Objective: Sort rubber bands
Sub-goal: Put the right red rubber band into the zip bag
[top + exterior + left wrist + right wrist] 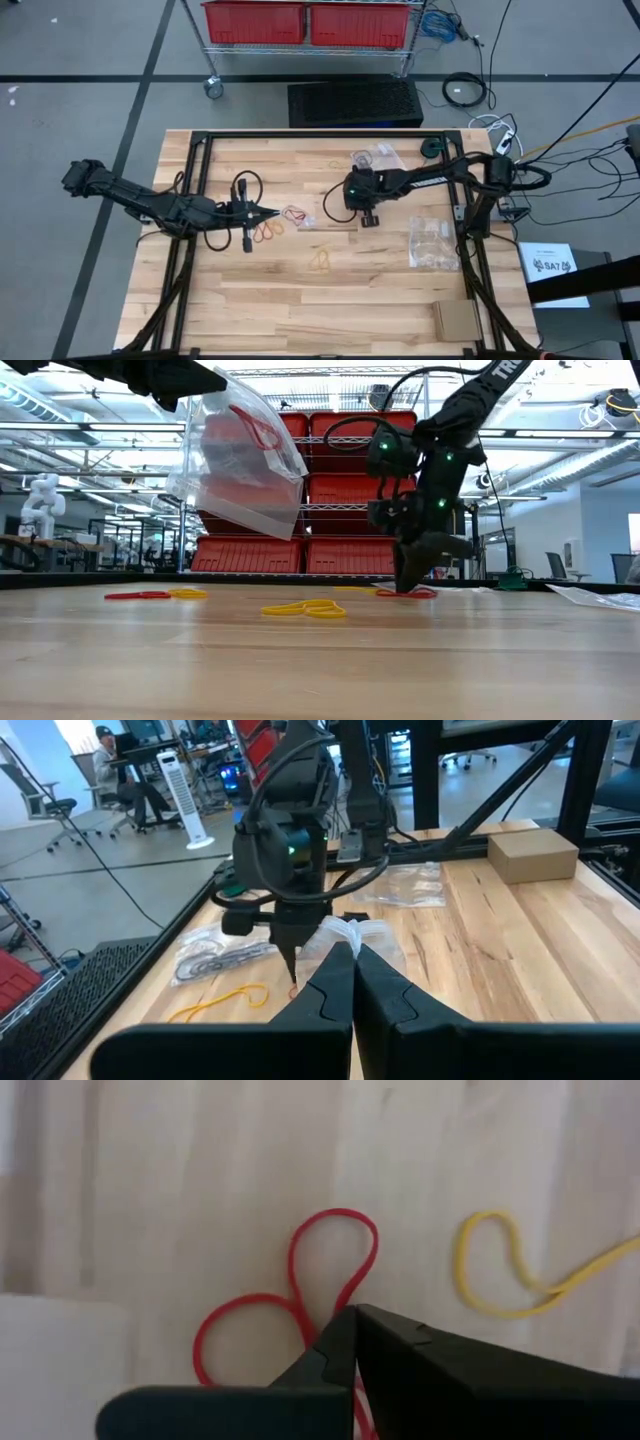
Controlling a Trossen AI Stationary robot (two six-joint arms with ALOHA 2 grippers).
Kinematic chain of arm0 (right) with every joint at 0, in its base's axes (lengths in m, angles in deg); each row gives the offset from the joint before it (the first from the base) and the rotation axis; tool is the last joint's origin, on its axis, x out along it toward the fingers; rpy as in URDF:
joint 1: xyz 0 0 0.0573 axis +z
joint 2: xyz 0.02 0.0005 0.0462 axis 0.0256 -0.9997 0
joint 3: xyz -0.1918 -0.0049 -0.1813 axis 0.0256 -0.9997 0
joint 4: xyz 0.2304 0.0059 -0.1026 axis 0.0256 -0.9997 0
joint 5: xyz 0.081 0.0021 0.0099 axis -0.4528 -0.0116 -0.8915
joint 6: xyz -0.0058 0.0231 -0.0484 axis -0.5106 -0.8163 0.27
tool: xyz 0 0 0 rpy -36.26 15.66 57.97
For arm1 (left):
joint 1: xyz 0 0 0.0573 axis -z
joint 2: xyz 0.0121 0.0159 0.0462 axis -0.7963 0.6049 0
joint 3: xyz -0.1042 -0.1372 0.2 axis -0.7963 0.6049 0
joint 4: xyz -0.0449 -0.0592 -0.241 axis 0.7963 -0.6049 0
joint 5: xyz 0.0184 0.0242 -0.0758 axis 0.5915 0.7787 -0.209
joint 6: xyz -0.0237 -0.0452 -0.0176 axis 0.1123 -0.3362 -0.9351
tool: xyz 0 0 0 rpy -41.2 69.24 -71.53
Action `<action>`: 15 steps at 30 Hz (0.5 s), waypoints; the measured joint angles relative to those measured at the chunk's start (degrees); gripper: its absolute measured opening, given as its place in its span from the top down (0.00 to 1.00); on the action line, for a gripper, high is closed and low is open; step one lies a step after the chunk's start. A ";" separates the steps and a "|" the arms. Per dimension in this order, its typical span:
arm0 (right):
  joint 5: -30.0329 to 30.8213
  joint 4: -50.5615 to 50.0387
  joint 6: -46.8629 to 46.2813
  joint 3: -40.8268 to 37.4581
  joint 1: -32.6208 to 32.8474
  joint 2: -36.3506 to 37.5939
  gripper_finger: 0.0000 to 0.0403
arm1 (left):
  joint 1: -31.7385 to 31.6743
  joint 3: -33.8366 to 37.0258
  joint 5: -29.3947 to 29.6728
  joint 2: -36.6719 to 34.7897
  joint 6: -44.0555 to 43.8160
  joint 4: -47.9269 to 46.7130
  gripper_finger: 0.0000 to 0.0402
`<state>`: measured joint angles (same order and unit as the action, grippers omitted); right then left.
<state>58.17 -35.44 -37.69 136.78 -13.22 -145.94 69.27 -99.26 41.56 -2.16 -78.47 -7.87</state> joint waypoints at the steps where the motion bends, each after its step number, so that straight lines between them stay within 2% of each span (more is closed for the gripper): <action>1: -0.43 -1.67 -0.36 0.97 0.04 -0.02 1.00 | 0.00 0.00 0.00 0.00 -0.02 0.00 1.00; 6: -3.72 -10.93 -0.68 5.67 0.26 -0.33 1.00 | 0.00 0.00 0.00 0.00 -0.02 0.00 1.00; 10: -4.65 -14.33 -5.28 8.61 0.19 -0.29 1.00 | 0.00 0.00 -0.02 0.00 -0.02 -0.03 1.00; 15: -4.23 -19.27 -7.52 10.61 1.53 -0.18 0.91 | 0.02 0.00 -0.04 0.00 -0.02 -0.28 1.00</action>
<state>53.94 -54.71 -45.21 147.39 -11.69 -146.12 69.29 -99.26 41.51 -2.16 -78.49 -8.15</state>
